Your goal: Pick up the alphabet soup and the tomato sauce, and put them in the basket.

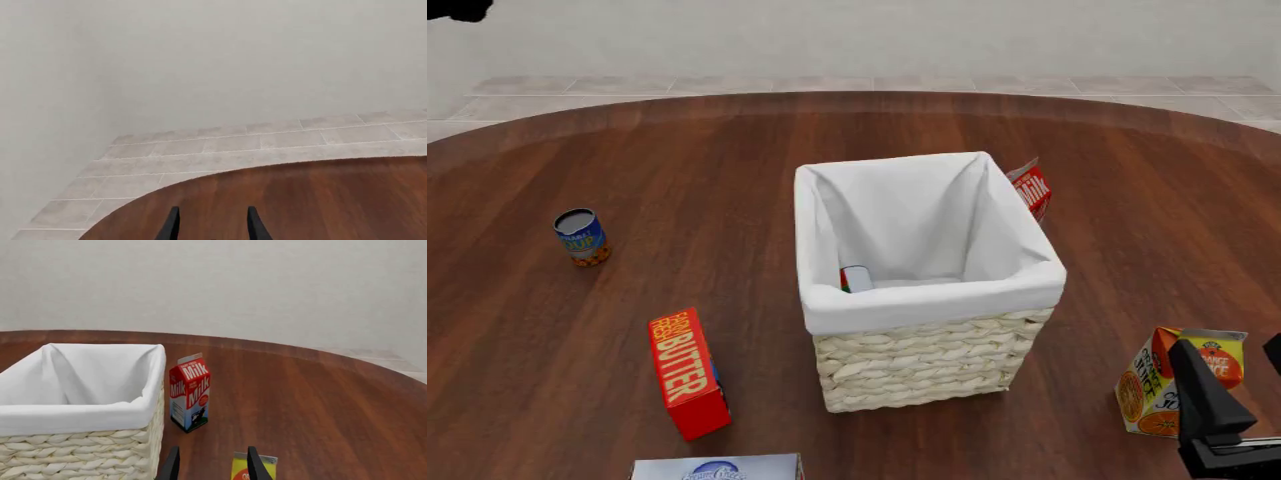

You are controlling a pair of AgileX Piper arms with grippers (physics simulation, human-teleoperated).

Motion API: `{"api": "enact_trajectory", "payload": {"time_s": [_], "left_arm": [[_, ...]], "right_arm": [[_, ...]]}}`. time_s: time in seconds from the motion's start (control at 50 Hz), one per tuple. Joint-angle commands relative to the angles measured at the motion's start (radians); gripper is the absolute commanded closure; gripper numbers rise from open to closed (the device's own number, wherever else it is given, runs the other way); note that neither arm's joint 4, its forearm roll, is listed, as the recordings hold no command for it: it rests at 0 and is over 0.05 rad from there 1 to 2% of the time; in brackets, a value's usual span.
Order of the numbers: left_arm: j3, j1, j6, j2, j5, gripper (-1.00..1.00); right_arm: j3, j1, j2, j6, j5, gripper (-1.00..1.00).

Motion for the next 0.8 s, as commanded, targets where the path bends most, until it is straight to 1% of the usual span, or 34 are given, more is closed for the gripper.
{"api": "enact_trajectory", "payload": {"time_s": [0.02, 0.06, 0.08, 0.14, 0.2, 0.22, 0.24, 0.26, 0.28, 0.32, 0.36, 0.48, 0.58, 0.6, 0.64, 0.8], "left_arm": [[0.057, 0.07, -0.084, -0.016, -0.037, -1.0], [0.069, 0.073, -0.081, -0.017, -0.045, -1.0], [0.071, 0.087, -0.113, -0.017, -0.045, -1.0], [0.08, 0.092, -0.125, -0.015, -0.048, -1.0], [0.1, 0.099, -0.113, -0.022, -0.062, -1.0], [0.105, 0.102, -0.123, -0.024, -0.066, -1.0], [0.103, 0.1, -0.153, -0.019, -0.06, -1.0], [0.106, 0.099, -0.112, -0.01, -0.056, -1.0], [0.114, 0.097, -0.123, -0.009, -0.061, -1.0], [0.119, 0.101, -0.122, -0.008, -0.066, -1.0], [0.124, 0.102, -0.152, -0.002, -0.065, -1.0], [0.145, 0.107, -0.136, 0.015, -0.081, -1.0], [0.156, 0.11, -0.14, 0.032, -0.087, -1.0], [0.164, 0.109, -0.129, 0.044, -0.093, -1.0], [0.168, 0.111, -0.145, 0.055, -0.094, -1.0], [0.181, 0.115, -0.132, 0.092, -0.109, -1.0]], "right_arm": [[-0.001, 0.0, 0.0, 0.0, 0.0, -1.0], [-0.001, -0.001, -0.001, 0.0, 0.001, -1.0], [-0.001, -0.001, -0.002, 0.0, 0.002, -1.0], [-0.001, 0.0, -0.006, 0.0, 0.006, -1.0], [-0.001, 0.0, -0.008, 0.0, 0.008, -1.0], [-0.001, 0.0, -0.008, 0.0, 0.007, -1.0], [-0.001, 0.0, -0.007, 0.0, 0.007, -1.0], [-0.001, 0.0, -0.006, 0.0, 0.006, -1.0], [-0.001, 0.0, -0.006, -0.001, 0.006, -1.0], [-0.001, 0.001, -0.005, -0.001, 0.005, -1.0], [-0.001, 0.002, -0.001, -0.001, 0.001, -1.0], [-0.001, 0.001, 0.008, -0.001, -0.007, -1.0], [-0.001, 0.001, 0.013, -0.001, -0.013, -1.0], [-0.001, 0.001, 0.012, -0.001, -0.012, -1.0], [-0.001, 0.003, 0.014, -0.002, -0.013, -1.0], [0.0, 0.002, 0.014, -0.001, -0.013, -1.0]]}}
